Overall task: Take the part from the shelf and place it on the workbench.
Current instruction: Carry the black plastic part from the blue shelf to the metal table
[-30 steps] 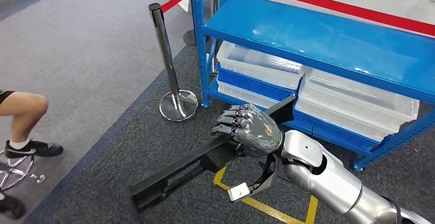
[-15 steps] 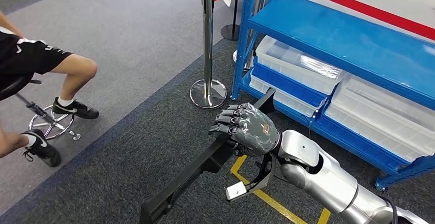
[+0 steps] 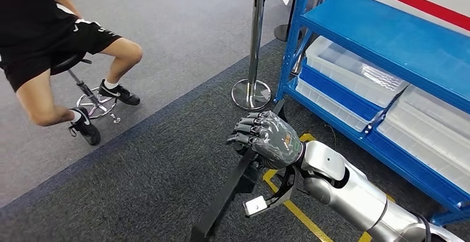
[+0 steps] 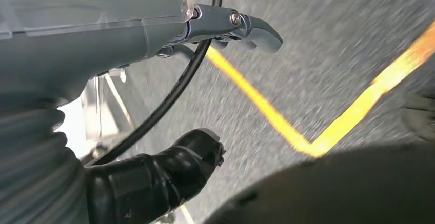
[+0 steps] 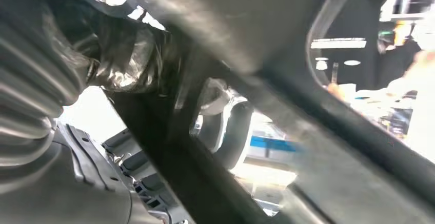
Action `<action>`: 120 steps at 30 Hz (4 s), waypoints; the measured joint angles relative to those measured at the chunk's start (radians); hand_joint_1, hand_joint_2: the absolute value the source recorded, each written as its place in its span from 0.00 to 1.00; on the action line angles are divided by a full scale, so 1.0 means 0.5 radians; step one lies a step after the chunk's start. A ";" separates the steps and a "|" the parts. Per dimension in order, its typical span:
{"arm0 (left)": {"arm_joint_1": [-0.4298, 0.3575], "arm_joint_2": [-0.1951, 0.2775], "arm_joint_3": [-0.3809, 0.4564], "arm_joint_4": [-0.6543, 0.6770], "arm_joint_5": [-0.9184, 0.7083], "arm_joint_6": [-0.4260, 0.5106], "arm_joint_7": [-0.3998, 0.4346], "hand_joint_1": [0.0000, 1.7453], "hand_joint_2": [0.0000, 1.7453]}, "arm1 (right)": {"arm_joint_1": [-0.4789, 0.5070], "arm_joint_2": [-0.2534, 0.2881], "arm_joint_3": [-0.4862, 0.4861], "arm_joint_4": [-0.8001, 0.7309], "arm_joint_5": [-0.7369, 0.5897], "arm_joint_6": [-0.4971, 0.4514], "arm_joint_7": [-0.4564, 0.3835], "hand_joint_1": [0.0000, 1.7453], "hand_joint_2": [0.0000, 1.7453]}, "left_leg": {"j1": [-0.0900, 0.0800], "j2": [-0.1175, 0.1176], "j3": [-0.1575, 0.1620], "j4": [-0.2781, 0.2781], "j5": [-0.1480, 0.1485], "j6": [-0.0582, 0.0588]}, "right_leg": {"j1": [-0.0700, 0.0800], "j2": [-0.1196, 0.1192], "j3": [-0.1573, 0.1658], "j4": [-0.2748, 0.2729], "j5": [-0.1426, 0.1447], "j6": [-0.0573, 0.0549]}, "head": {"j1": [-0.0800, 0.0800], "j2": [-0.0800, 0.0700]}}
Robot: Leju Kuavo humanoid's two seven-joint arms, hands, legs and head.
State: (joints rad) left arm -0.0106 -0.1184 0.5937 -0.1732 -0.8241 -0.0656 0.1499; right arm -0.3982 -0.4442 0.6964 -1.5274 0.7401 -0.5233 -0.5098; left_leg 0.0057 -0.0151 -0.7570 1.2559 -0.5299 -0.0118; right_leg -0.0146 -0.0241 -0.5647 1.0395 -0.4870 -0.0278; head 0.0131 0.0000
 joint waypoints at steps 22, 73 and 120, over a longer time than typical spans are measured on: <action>-0.017 -0.025 0.029 0.000 0.032 0.021 -0.001 0.00 1.00 | -0.024 -0.048 -0.057 -0.004 0.028 0.002 0.063 1.00 1.00 | -0.009 -0.145 0.137 -0.425 0.333 0.072 | -0.042 0.186 0.104 0.051 -0.137 0.127 | 0.003 0.000; -0.014 -0.031 0.056 0.002 0.058 0.044 -0.170 0.00 1.00 | 0.068 -0.129 -0.228 -0.104 0.077 -0.038 0.118 1.00 1.00 | -0.003 0.086 0.501 -0.561 0.086 0.106 | -0.050 -0.071 -0.173 0.161 -0.024 0.132 | -0.011 0.000; -0.055 0.147 0.201 0.265 0.075 -0.126 -0.438 0.00 1.00 | -0.119 -0.083 -0.194 0.202 0.025 0.004 0.203 1.00 1.00 | -0.030 0.010 0.423 -0.571 0.160 0.176 | -0.047 0.036 -0.285 0.446 -0.156 0.145 | -0.009 -0.001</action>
State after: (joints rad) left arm -0.0381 -0.0451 0.6944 -0.0407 -0.7865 -0.1285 -0.0691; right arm -0.4579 -0.4855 0.5996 -1.4263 0.7526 -0.5214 -0.4083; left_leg -0.0095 -0.0104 -0.5457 0.9704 -0.4501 0.0762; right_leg -0.0381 -0.0063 -0.7072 1.2623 -0.5651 0.0449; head 0.0085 -0.0003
